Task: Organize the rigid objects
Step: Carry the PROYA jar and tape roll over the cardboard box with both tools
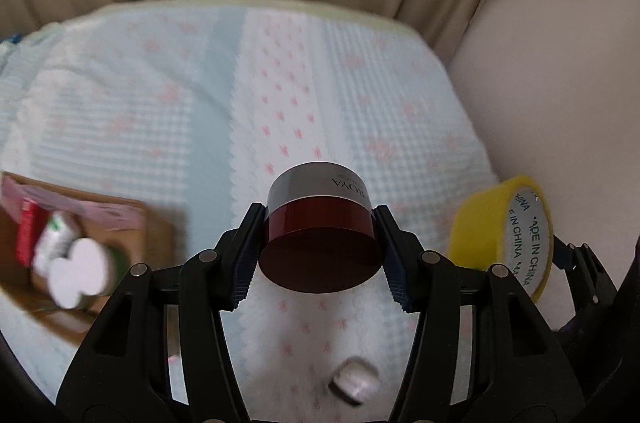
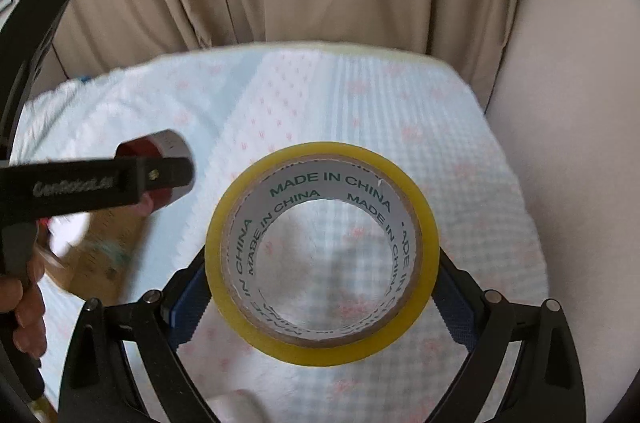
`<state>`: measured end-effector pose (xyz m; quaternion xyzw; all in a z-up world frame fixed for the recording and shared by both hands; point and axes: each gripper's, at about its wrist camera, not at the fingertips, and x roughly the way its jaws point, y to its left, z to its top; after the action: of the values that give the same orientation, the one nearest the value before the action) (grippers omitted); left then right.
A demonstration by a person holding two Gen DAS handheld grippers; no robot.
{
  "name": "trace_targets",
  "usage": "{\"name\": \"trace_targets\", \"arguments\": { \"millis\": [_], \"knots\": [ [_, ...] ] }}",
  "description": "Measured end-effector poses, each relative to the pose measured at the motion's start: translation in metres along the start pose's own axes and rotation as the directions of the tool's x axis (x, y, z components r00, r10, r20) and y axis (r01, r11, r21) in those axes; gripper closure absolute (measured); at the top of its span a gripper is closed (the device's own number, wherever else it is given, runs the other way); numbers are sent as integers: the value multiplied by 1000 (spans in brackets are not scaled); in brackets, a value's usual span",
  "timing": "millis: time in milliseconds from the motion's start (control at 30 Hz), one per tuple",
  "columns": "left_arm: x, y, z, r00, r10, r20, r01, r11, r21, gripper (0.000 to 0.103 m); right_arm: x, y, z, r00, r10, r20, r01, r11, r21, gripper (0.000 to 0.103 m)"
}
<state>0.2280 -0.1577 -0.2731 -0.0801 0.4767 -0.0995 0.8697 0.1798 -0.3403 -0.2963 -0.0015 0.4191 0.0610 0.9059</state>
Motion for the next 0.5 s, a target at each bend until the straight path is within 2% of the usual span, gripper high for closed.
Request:
{"name": "trace_targets", "arguments": {
  "millis": [167, 300, 500],
  "knots": [
    [-85, 29, 9, 998, 21, 67, -20, 1000, -20, 52, -54, 15, 31, 1000, 25, 14, -25, 999, 35, 7],
    [-134, 61, 10, 994, 52, 100, -50, 998, -27, 52, -87, 41, 53, 998, 64, 22, -65, 997, 50, 7],
    [-185, 128, 4, 989, 83, 126, -80, 996, -27, 52, -110, 100, 66, 994, 104, 12, -105, 994, 31, 7]
  ]
}}
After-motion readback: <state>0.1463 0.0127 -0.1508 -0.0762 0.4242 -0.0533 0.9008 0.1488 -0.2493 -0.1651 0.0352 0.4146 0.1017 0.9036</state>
